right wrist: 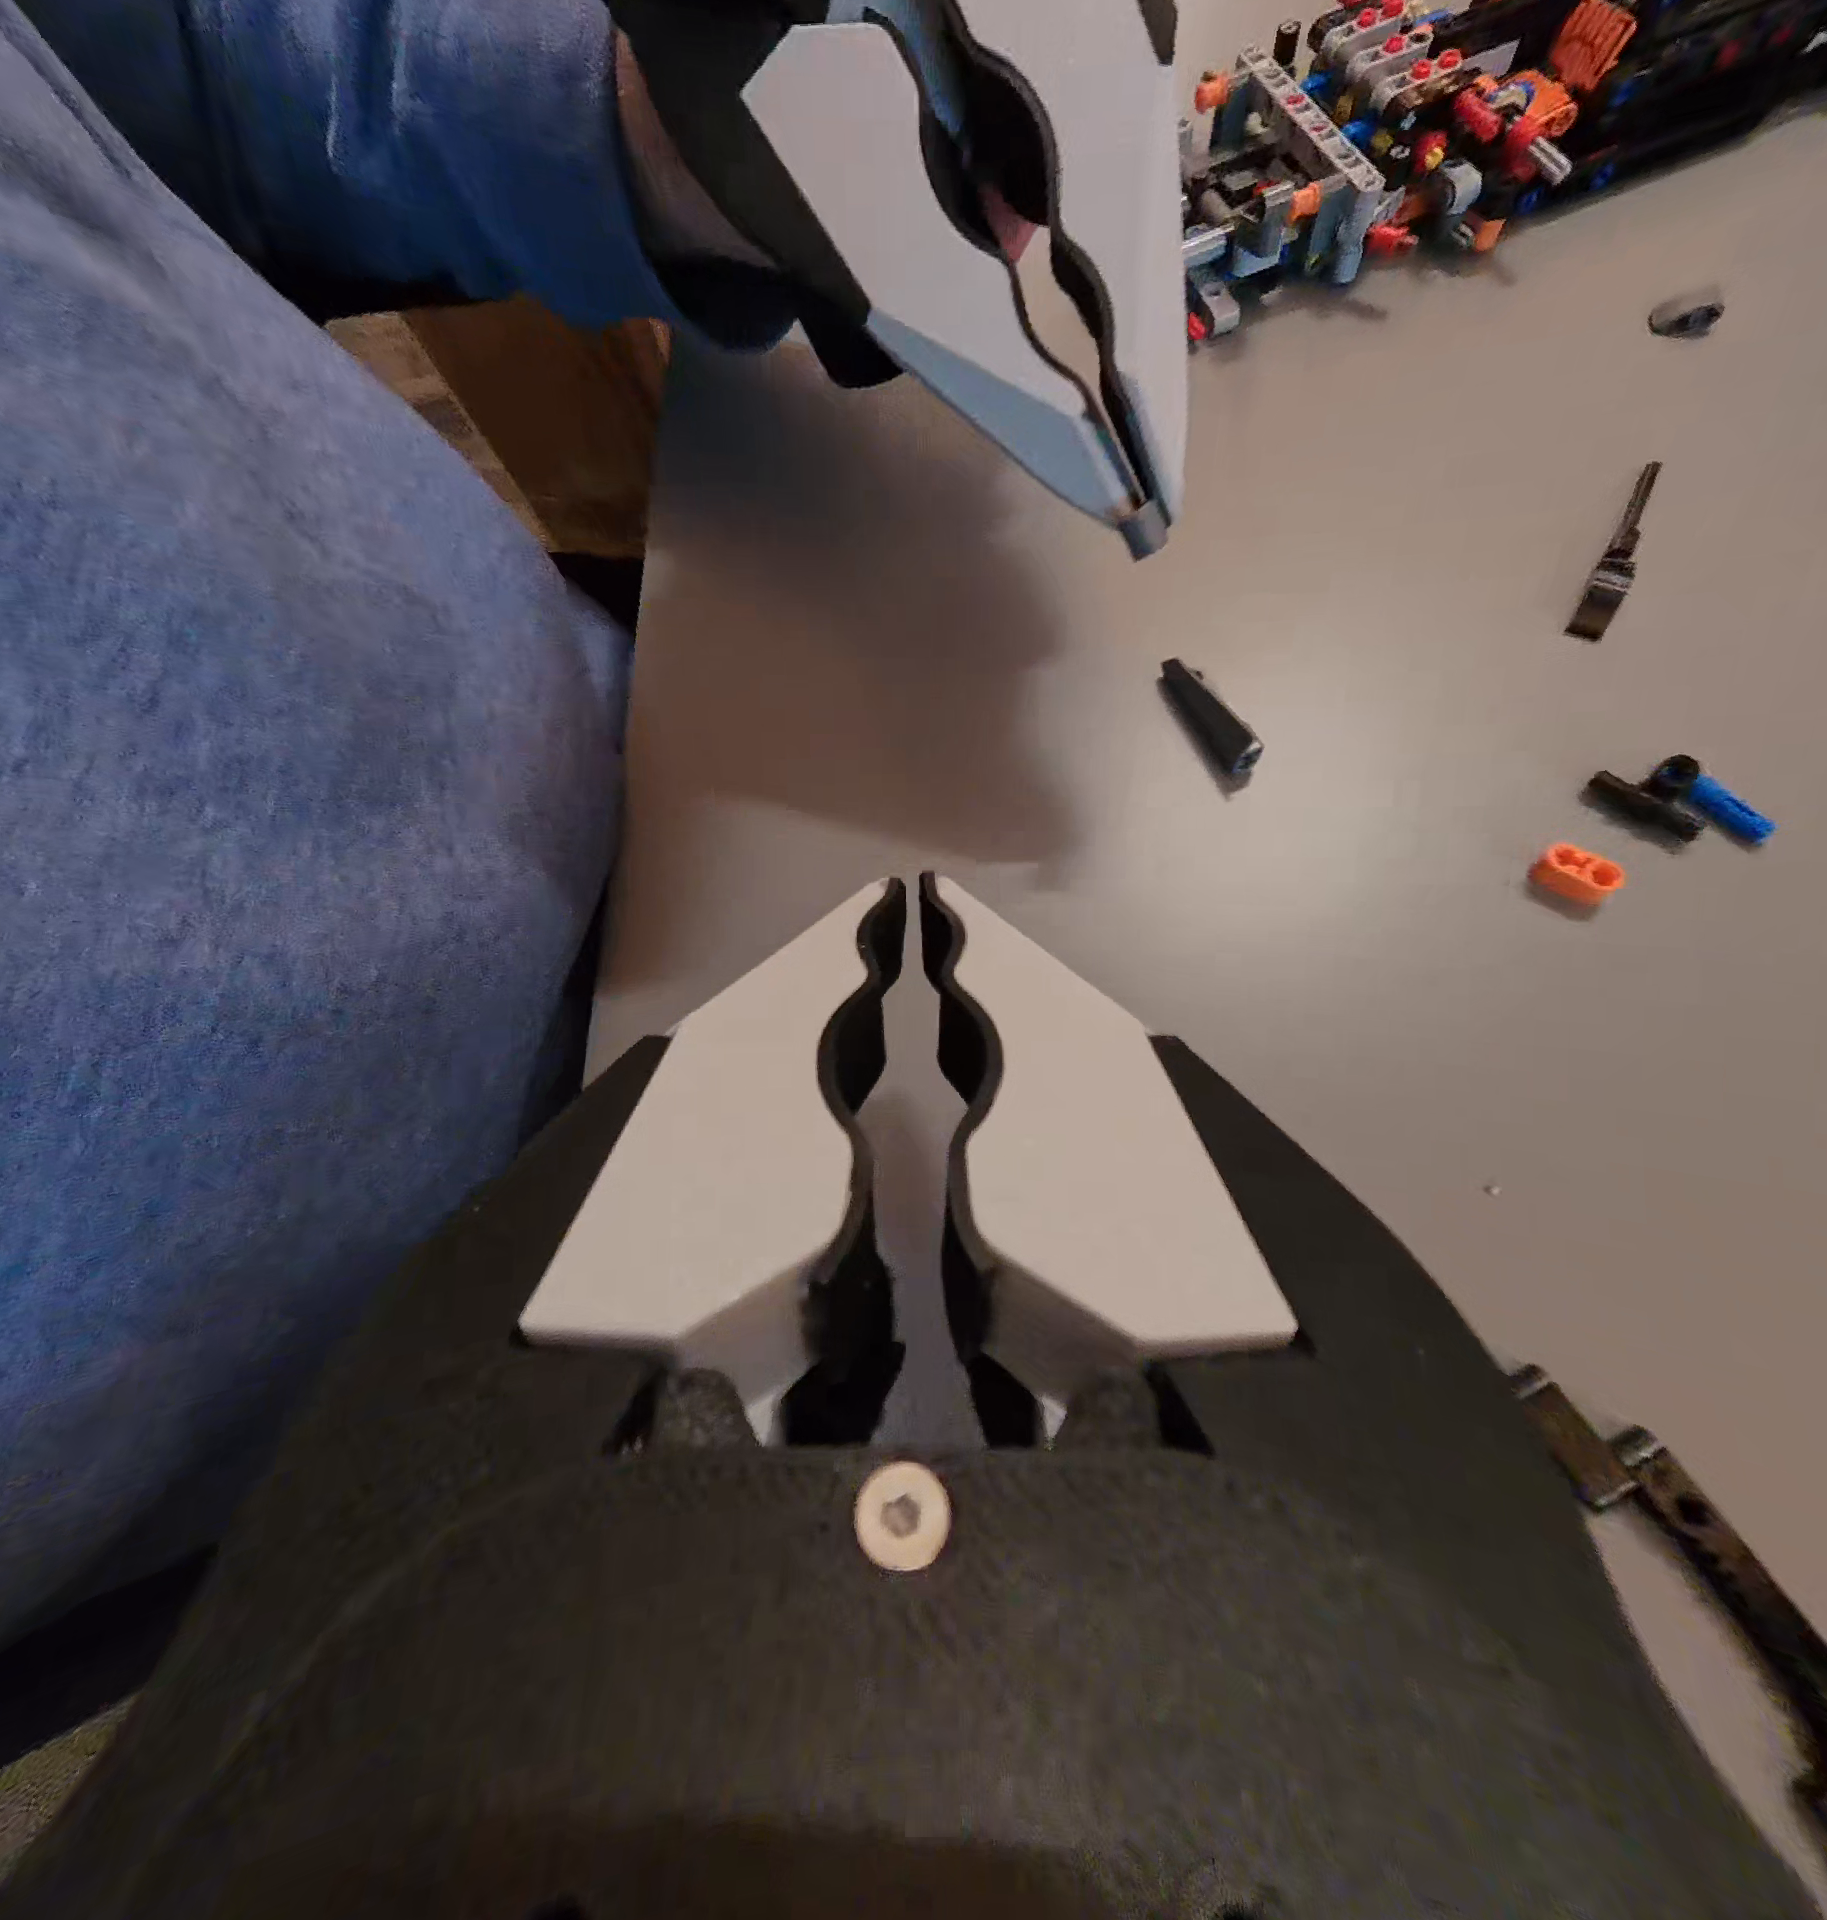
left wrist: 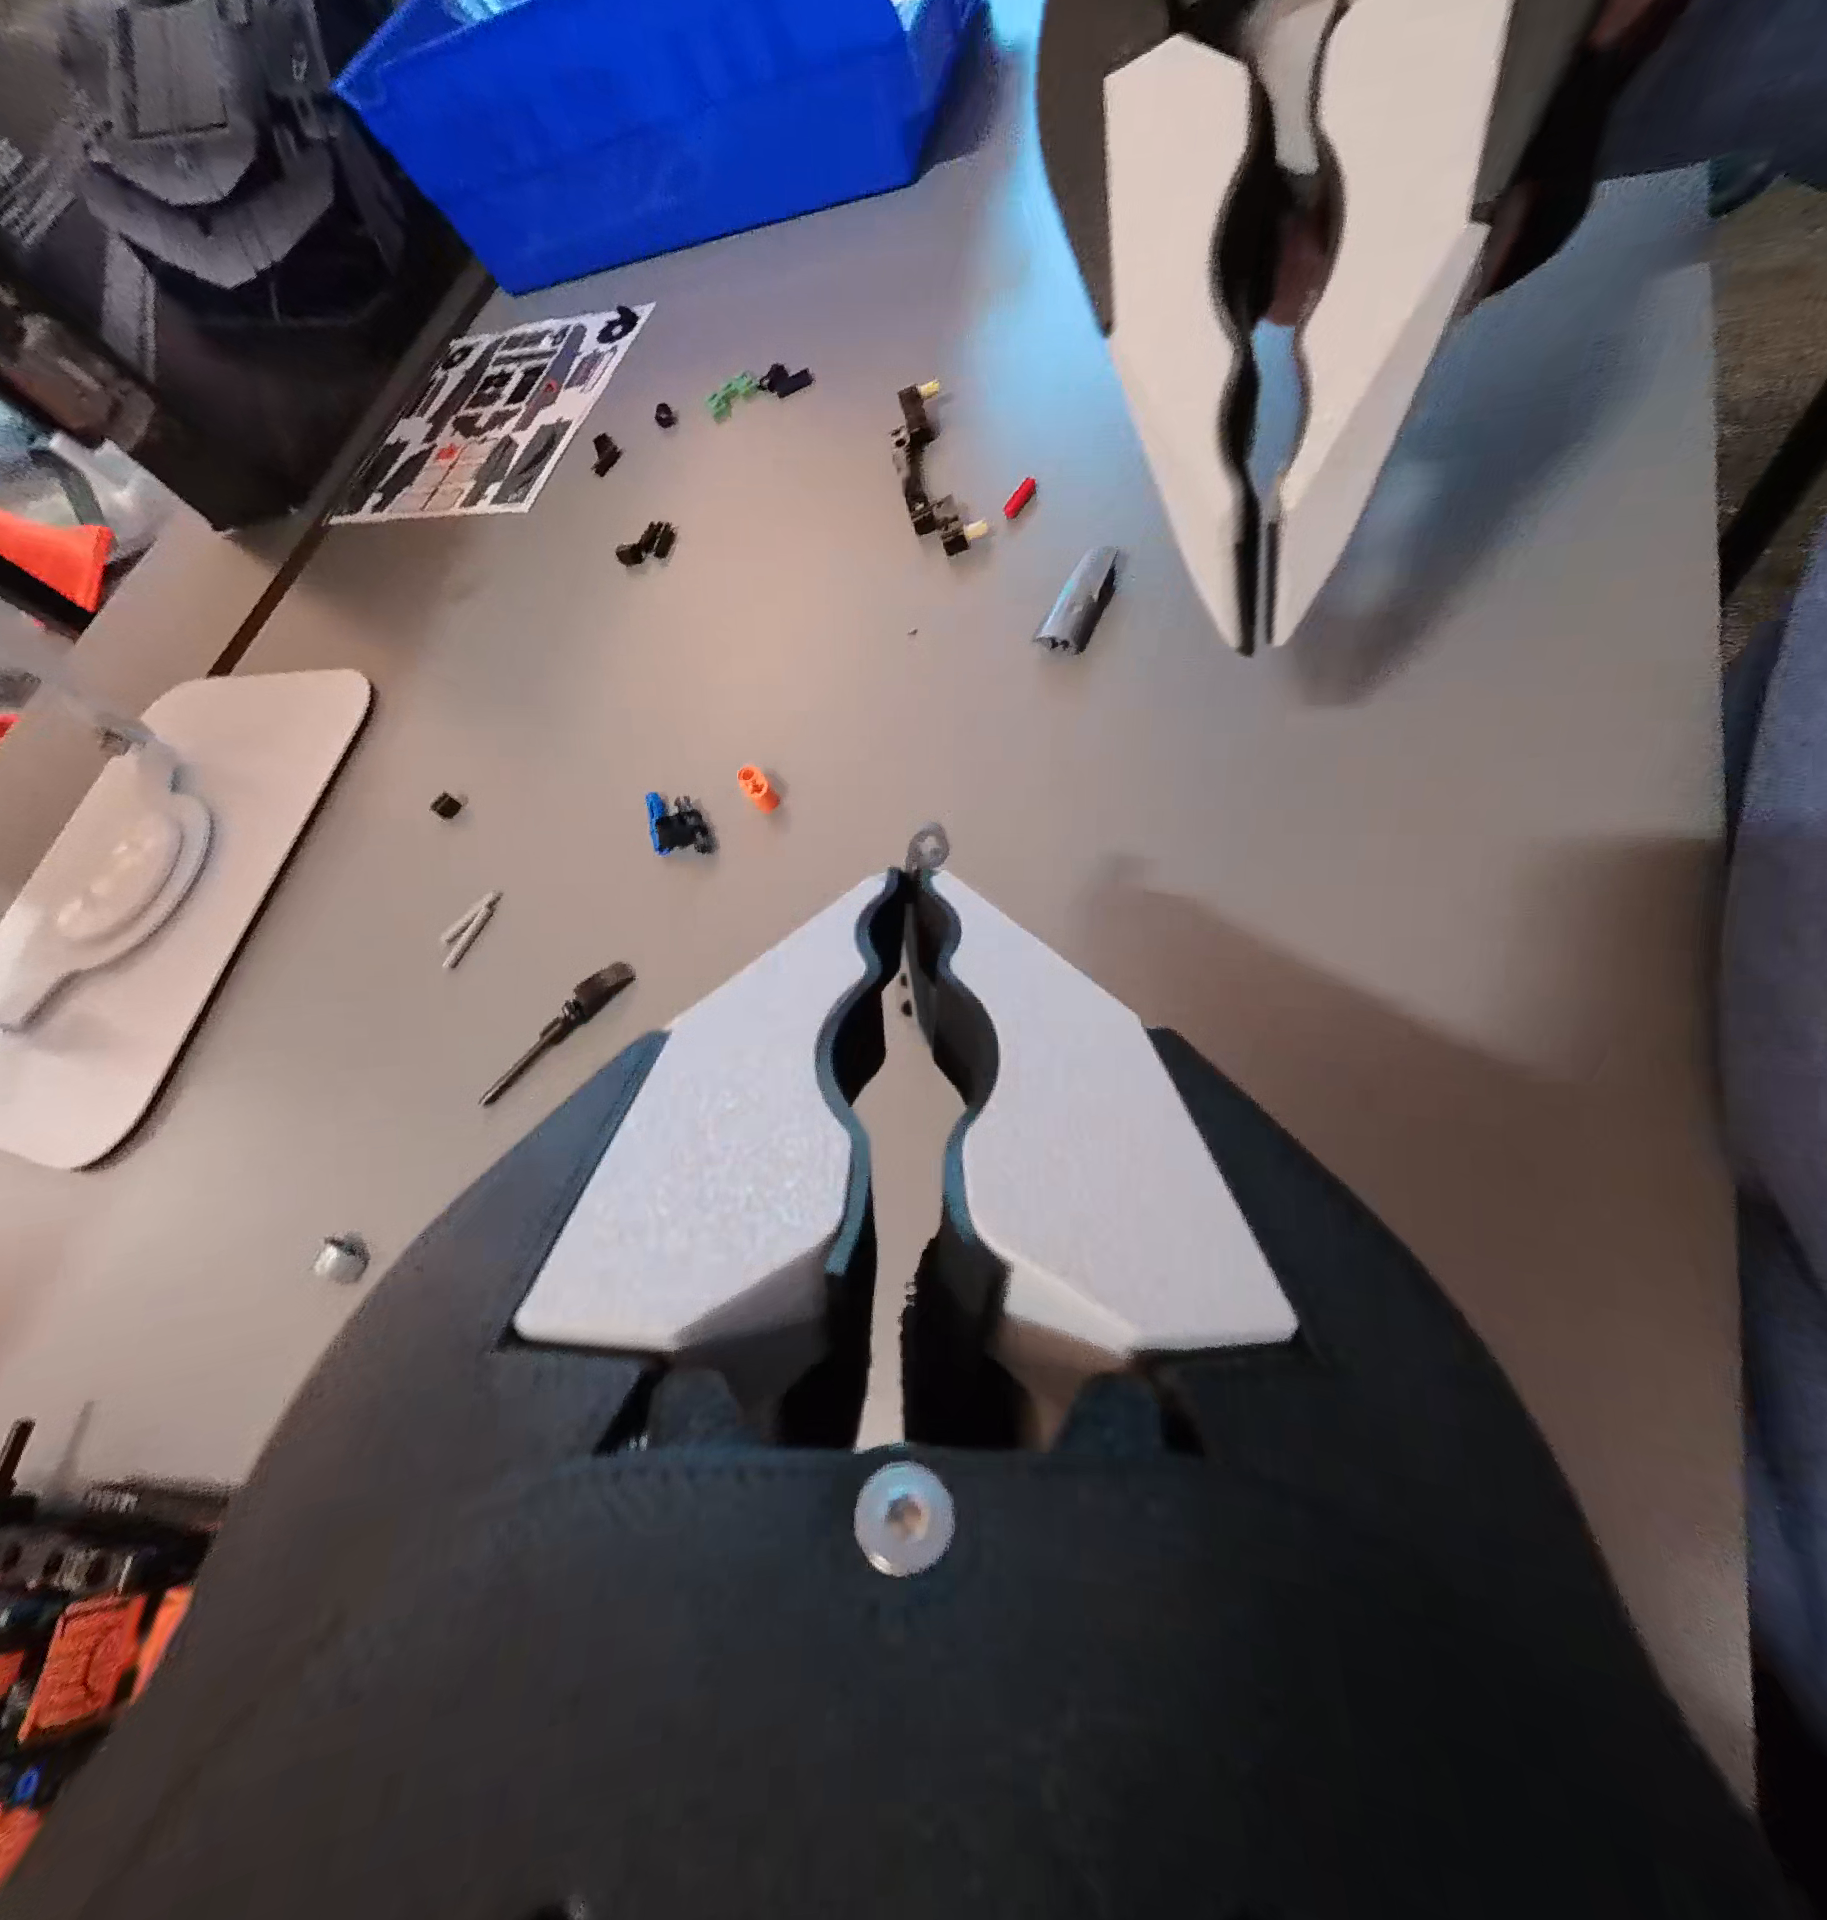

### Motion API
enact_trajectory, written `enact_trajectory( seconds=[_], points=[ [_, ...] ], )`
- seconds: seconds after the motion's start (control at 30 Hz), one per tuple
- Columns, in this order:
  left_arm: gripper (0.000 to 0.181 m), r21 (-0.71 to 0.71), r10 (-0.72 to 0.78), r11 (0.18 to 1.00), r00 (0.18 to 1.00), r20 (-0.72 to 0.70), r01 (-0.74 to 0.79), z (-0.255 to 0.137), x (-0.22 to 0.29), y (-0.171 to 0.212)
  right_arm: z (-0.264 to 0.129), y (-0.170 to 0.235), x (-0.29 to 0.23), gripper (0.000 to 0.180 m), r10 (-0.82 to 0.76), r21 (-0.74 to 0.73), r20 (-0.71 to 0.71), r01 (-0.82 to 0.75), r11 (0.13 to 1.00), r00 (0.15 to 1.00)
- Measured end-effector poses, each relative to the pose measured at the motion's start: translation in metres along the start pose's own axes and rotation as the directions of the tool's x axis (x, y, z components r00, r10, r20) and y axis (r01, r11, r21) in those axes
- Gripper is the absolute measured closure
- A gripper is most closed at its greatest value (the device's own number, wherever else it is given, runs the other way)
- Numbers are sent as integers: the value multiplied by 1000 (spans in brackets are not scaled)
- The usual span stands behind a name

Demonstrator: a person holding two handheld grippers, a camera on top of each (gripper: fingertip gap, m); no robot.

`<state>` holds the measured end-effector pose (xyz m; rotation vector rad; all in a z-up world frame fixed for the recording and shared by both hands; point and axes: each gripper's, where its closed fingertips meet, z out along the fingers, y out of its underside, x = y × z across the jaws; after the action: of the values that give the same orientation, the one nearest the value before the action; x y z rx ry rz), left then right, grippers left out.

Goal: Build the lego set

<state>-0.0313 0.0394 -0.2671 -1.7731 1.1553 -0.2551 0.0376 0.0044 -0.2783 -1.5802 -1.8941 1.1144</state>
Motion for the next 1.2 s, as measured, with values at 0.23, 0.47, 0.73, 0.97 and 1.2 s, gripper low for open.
enact_trajectory(
  seconds=[0.23, 0.47, 0.73, 0.97, 1.2],
  points=[
    [181, 6, -97, 995, 995, -22, 97, -15, 7, 8, 5, -3, -9, 179, 67, 75, 59, -71, 995, 996],
    [181, 33, -126, 991, 991, -37, 128, -25, 22, 8, 4, -10, -39, 172, 21, 54, 30, -23, 998, 999],
    [181, 72, -126, 989, 990, -62, 130, -25, 28, -2, 12, 2, -97, 161, 16, -2, 24, -16, 1000, 1000],
    [181, 87, -232, 968, 971, -54, 236, -28, 29, 3, -15, 8, -112, 159, 130, 112, -54, -123, 986, 990],
    [181, 82, -240, 967, 971, -26, 241, -30, 47, -6, -38, 20, -115, 132, 158, 154, -161, -133, 979, 974]
  ],
)
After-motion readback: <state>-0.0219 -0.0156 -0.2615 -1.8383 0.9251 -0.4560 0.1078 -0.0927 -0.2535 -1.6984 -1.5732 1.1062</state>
